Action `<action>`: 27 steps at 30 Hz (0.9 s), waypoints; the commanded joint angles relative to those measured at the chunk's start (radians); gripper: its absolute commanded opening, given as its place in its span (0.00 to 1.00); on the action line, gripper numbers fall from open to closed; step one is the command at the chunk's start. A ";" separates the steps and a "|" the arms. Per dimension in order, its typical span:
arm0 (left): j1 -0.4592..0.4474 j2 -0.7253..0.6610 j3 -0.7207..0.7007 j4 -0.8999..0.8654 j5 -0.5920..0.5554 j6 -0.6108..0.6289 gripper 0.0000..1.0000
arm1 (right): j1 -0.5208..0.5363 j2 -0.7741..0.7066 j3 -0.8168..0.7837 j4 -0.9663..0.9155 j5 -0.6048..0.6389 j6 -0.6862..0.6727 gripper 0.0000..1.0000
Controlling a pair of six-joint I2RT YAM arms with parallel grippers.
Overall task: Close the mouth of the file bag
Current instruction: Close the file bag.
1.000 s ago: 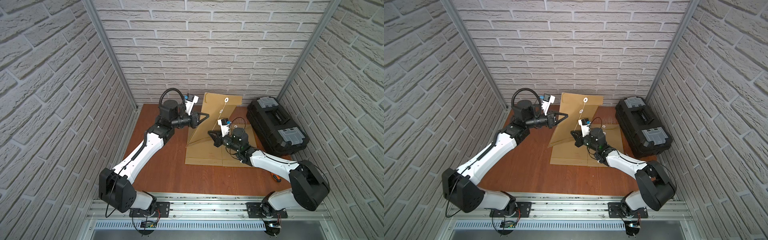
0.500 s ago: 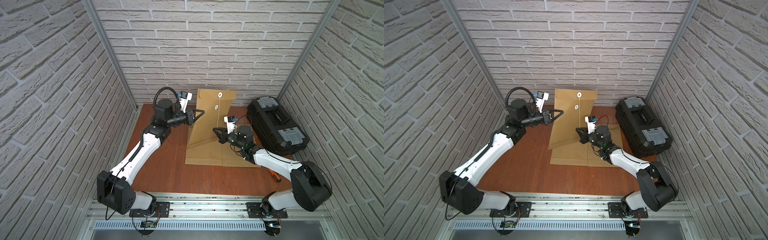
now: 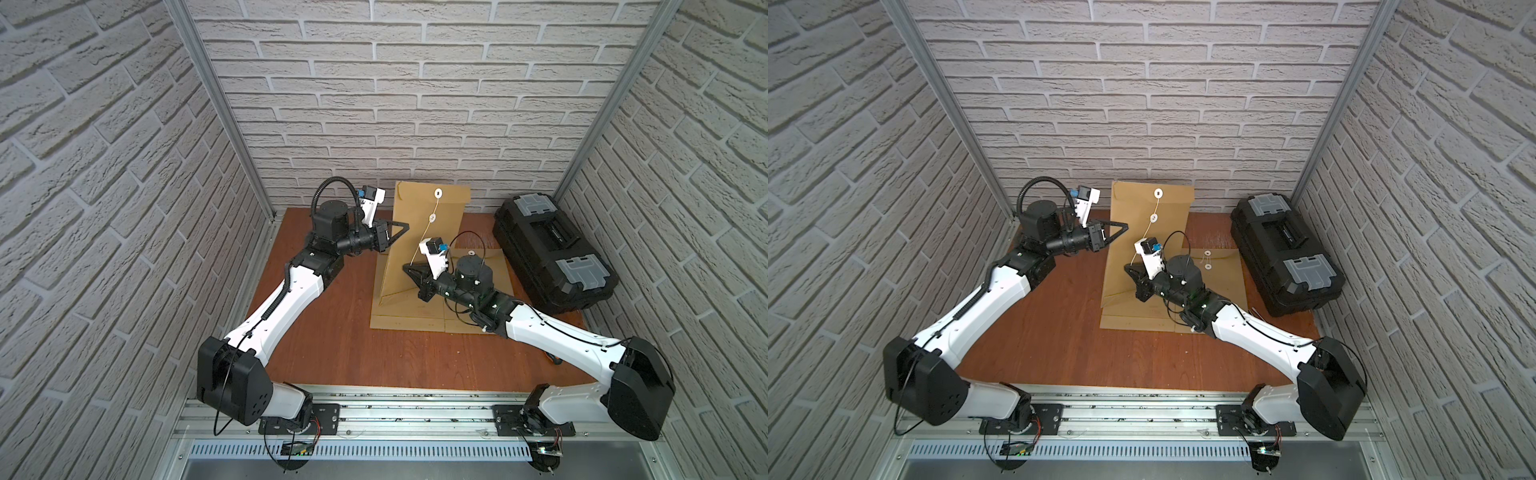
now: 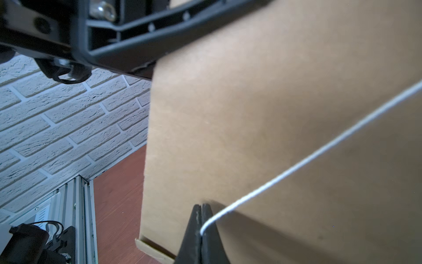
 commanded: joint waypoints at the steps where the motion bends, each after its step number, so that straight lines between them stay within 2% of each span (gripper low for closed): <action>1: 0.000 0.001 -0.002 0.073 0.029 -0.004 0.00 | 0.024 0.021 0.040 -0.034 0.028 -0.059 0.03; 10: -0.010 0.000 0.011 0.063 0.066 0.000 0.00 | 0.033 0.099 0.127 -0.116 0.013 -0.077 0.03; 27: -0.050 0.000 0.039 0.086 0.198 -0.022 0.00 | -0.046 0.192 0.116 -0.091 -0.057 -0.112 0.03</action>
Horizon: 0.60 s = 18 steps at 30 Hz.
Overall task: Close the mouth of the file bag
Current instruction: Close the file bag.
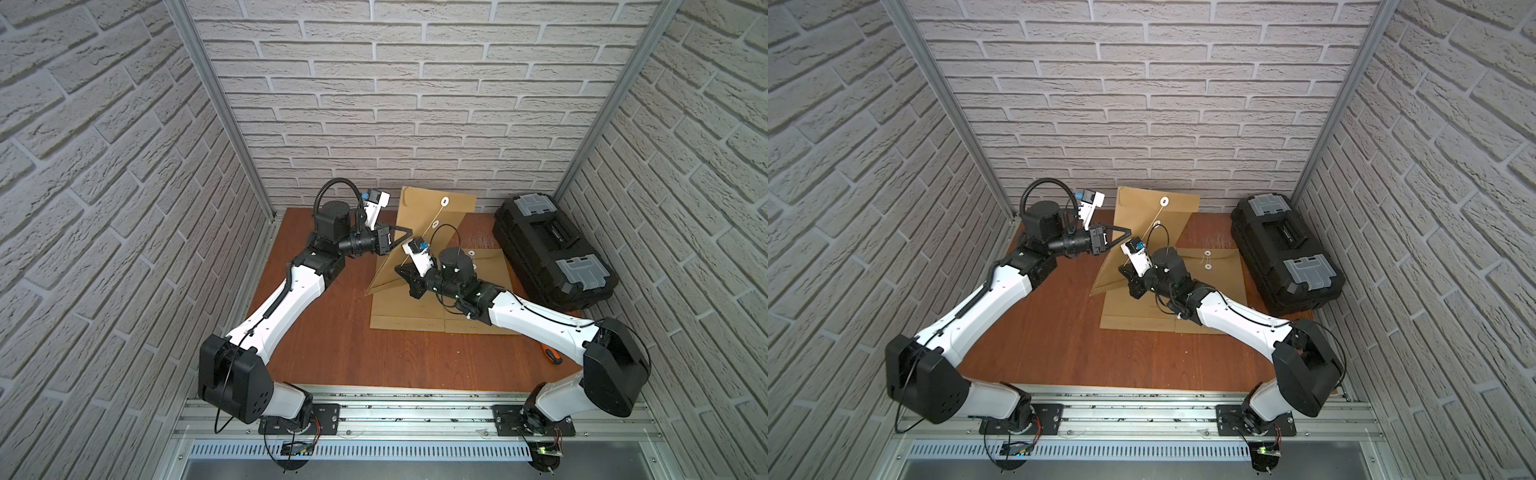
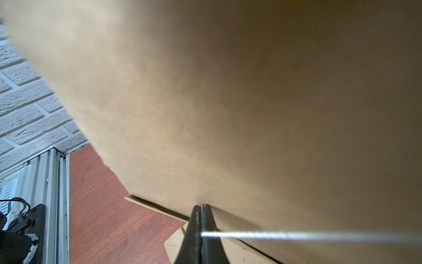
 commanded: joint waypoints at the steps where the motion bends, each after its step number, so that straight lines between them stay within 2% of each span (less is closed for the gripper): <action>1: -0.037 -0.008 0.041 0.102 0.118 -0.023 0.00 | -0.019 0.035 0.002 0.002 -0.028 -0.006 0.03; 18: -0.049 -0.006 0.058 0.084 0.157 -0.016 0.00 | -0.082 0.059 -0.030 0.040 -0.048 0.007 0.03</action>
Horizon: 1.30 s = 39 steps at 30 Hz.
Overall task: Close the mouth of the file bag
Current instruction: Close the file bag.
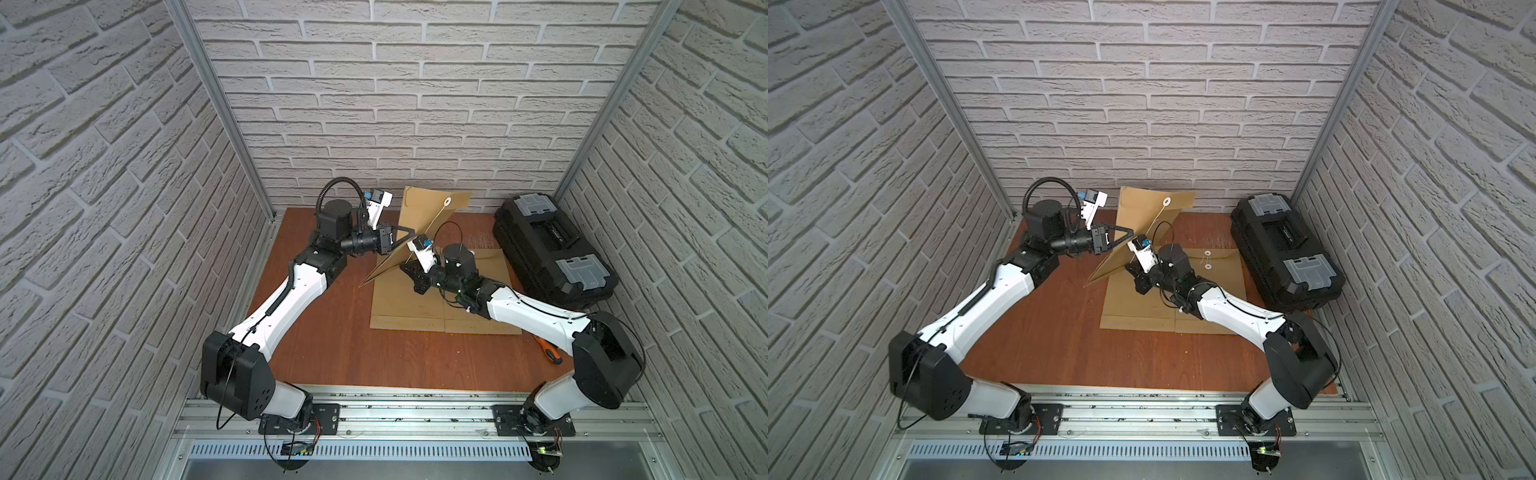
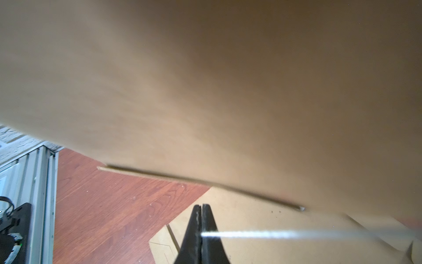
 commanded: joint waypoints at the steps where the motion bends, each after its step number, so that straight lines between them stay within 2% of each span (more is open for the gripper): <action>1: -0.038 -0.022 0.045 0.078 0.126 -0.013 0.00 | -0.011 0.015 -0.018 0.006 0.007 0.021 0.03; 7: -0.039 -0.023 0.045 0.085 0.127 -0.022 0.00 | -0.027 0.007 -0.027 0.027 0.016 0.024 0.03; 10: -0.031 -0.025 0.042 0.082 0.083 -0.024 0.00 | -0.028 -0.019 -0.042 0.056 0.013 0.042 0.03; 13: -0.020 -0.019 0.020 0.154 0.032 -0.093 0.00 | -0.013 -0.051 -0.059 0.078 0.021 0.063 0.03; 18: -0.018 0.015 -0.013 0.324 0.035 -0.232 0.00 | 0.004 -0.062 -0.079 0.085 0.049 0.069 0.03; 25: -0.014 0.005 -0.003 0.321 0.050 -0.251 0.00 | -0.031 -0.053 -0.091 0.090 0.036 0.055 0.03; 31: 0.003 -0.008 -0.013 0.312 0.047 -0.260 0.00 | -0.101 -0.063 -0.084 0.087 -0.076 0.051 0.03; 39: 0.019 -0.012 -0.026 0.347 0.055 -0.295 0.00 | -0.208 -0.069 -0.079 0.119 -0.252 0.152 0.02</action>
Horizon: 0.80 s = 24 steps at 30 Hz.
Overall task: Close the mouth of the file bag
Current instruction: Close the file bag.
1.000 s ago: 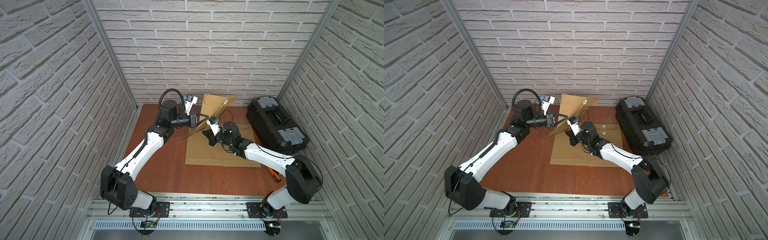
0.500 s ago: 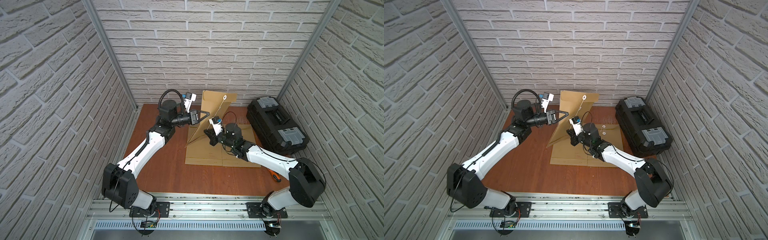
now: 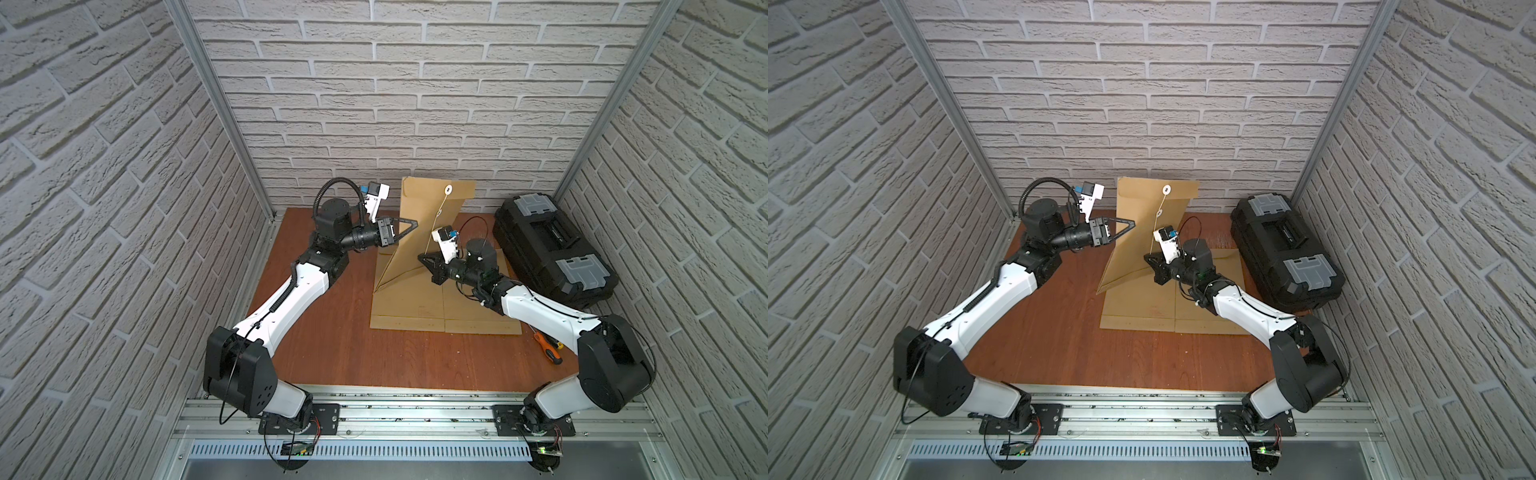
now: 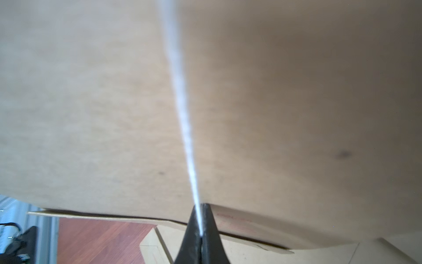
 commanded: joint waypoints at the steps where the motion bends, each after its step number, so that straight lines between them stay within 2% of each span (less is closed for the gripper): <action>1: 0.012 -0.034 -0.010 0.123 0.032 -0.034 0.00 | -0.041 -0.023 -0.006 0.039 -0.105 0.064 0.03; 8: 0.037 -0.042 -0.038 0.124 0.030 -0.046 0.00 | -0.148 -0.032 0.007 0.068 -0.150 0.205 0.03; 13: 0.046 -0.033 -0.052 0.124 0.033 -0.046 0.00 | -0.176 -0.038 0.061 -0.004 -0.131 0.246 0.03; 20: 0.052 -0.025 -0.072 0.131 0.052 -0.054 0.00 | -0.213 -0.051 0.149 -0.176 -0.035 0.217 0.03; 24: 0.052 -0.016 -0.081 0.131 0.057 -0.059 0.00 | -0.210 -0.061 0.232 -0.313 0.059 0.139 0.03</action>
